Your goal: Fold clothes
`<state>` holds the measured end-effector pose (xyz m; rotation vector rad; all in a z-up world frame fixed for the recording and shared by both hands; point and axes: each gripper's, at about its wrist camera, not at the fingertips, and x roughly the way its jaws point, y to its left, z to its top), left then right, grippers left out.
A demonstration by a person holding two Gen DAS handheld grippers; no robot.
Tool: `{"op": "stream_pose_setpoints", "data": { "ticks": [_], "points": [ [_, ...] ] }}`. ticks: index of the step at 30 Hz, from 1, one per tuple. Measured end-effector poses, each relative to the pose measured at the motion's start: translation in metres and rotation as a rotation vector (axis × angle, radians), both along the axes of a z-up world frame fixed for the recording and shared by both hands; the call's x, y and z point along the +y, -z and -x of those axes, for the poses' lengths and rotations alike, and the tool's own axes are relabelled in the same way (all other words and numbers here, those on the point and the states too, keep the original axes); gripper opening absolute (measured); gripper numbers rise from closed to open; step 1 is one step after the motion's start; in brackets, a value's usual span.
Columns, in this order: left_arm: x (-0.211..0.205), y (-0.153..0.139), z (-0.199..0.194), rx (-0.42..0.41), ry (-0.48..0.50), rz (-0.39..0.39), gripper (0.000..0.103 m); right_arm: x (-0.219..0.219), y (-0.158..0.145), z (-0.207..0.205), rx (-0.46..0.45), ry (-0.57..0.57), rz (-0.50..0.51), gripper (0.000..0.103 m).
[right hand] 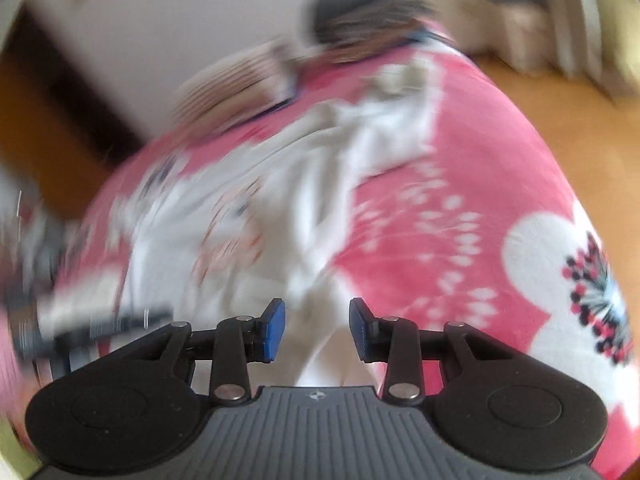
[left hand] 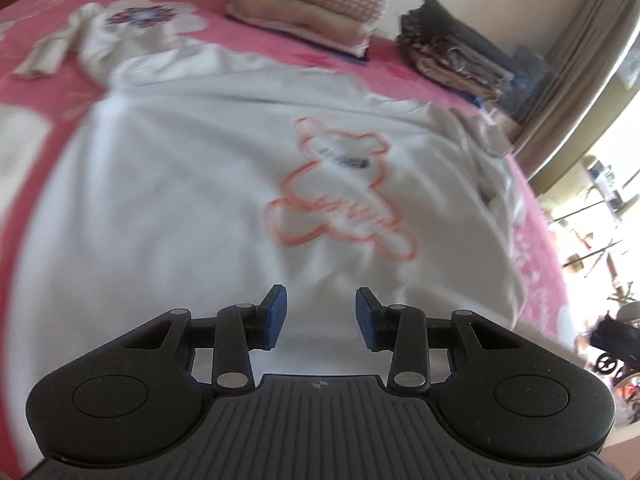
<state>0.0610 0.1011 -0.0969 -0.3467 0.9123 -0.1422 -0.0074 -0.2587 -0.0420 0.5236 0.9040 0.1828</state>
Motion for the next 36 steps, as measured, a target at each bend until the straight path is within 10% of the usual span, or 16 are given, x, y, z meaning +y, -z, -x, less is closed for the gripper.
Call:
{"op": "stream_pose_setpoints", "data": {
  "ticks": [14,20,25,36],
  "points": [
    [-0.031,0.043,-0.032,-0.065,0.108,-0.024,0.040,-0.031,0.077,-0.169,0.110,0.214,-0.160,0.044],
    [-0.030,0.048,-0.034,-0.070,0.129,-0.027,0.041,-0.050,0.108,-0.192,0.137,0.309,-0.389,0.054],
    [-0.033,0.048,-0.032,-0.081,0.139,-0.049,0.041,-0.056,0.105,-0.209,0.064,0.329,-0.390,0.022],
    [-0.035,0.050,-0.031,-0.094,0.158,-0.077,0.041,-0.074,0.031,-0.259,-0.379,0.184,-0.353,0.018]
  ]
}}
